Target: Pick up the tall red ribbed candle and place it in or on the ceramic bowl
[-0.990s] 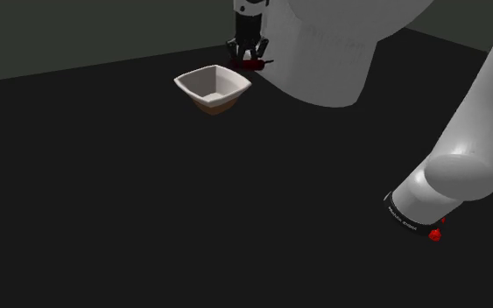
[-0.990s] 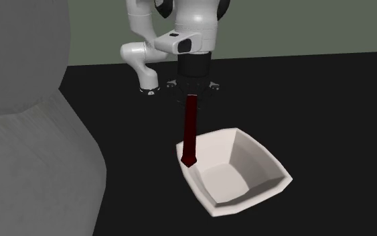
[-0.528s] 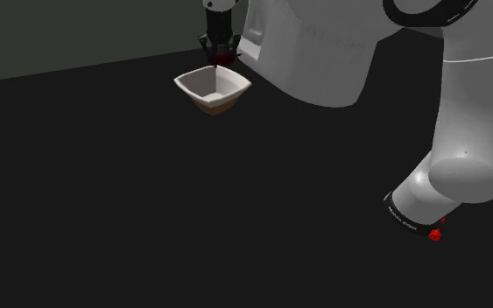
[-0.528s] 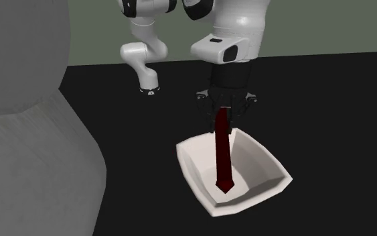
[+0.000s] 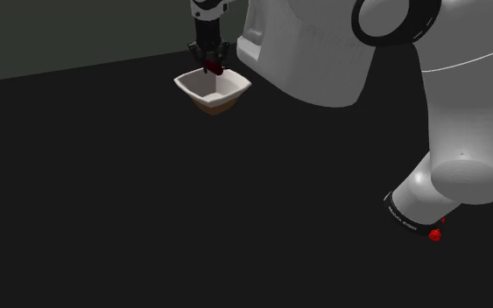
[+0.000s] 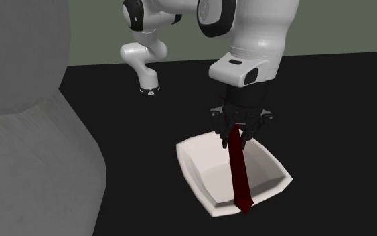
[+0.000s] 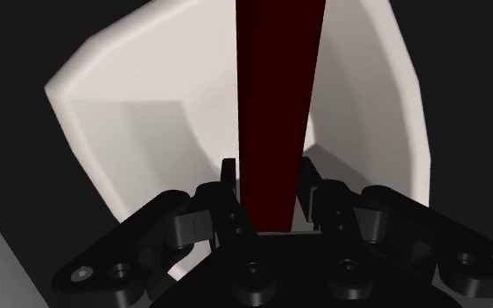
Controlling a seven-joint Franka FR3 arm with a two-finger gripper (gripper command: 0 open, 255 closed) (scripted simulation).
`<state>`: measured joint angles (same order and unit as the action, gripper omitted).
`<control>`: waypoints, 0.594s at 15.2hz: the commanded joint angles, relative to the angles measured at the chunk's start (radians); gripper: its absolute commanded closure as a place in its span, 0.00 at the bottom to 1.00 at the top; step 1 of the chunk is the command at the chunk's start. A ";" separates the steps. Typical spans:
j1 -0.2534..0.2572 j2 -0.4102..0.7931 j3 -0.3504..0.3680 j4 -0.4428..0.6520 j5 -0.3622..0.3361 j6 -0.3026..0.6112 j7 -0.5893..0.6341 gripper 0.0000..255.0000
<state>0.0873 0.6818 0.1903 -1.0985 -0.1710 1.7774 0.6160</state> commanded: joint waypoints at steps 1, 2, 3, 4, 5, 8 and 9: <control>-0.003 0.000 -0.001 -0.028 -0.001 0.028 0.002 1.00; -0.003 0.001 -0.001 -0.040 -0.002 0.041 0.003 1.00; -0.004 0.002 -0.001 -0.051 -0.002 0.054 0.004 1.00; -0.005 0.004 -0.001 -0.063 -0.003 0.066 0.006 1.00; -0.006 0.005 -0.002 -0.073 -0.003 0.079 0.007 1.00; -0.006 0.008 -0.002 -0.089 -0.004 0.098 0.008 1.00; -0.007 0.008 -0.002 -0.089 -0.004 0.098 0.008 1.00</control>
<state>0.0805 0.6872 0.1883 -1.1837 -0.1753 1.8720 0.6237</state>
